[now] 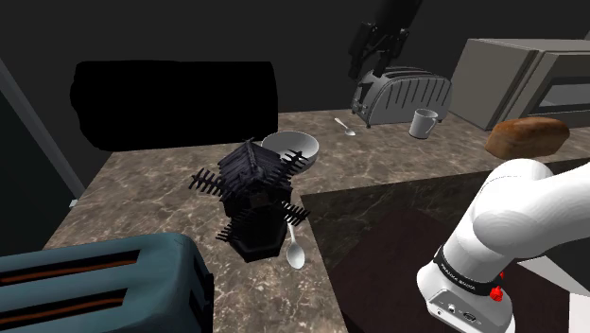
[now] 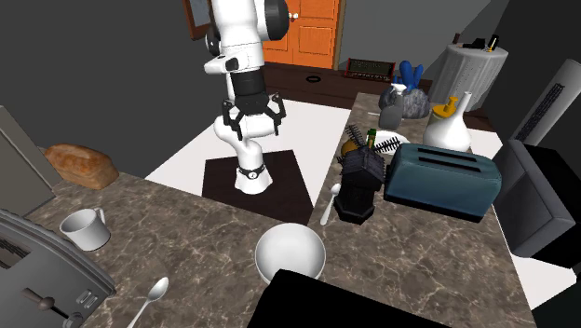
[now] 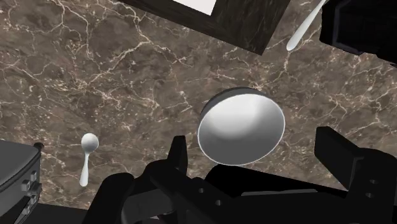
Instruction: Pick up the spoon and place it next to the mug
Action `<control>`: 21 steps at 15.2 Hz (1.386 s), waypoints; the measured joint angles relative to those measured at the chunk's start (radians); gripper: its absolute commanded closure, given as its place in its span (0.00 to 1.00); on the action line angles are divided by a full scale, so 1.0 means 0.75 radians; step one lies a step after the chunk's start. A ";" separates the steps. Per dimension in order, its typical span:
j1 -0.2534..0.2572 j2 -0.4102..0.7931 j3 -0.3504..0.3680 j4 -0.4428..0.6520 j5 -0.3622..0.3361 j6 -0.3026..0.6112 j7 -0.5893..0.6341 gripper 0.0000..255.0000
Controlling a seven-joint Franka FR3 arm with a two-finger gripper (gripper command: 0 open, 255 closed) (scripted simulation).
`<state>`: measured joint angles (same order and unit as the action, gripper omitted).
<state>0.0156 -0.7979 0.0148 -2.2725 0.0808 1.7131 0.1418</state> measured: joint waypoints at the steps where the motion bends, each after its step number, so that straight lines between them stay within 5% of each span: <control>1: 0.000 0.000 0.000 0.000 0.000 0.000 0.000 0.00; 13: 0.059 -0.122 0.283 -0.385 0.190 0.216 0.354 0.00; 21: 0.129 -0.051 0.530 -0.527 0.371 0.412 0.621 0.00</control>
<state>0.1122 -0.8361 0.4119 -2.6678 0.3588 2.0219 0.6075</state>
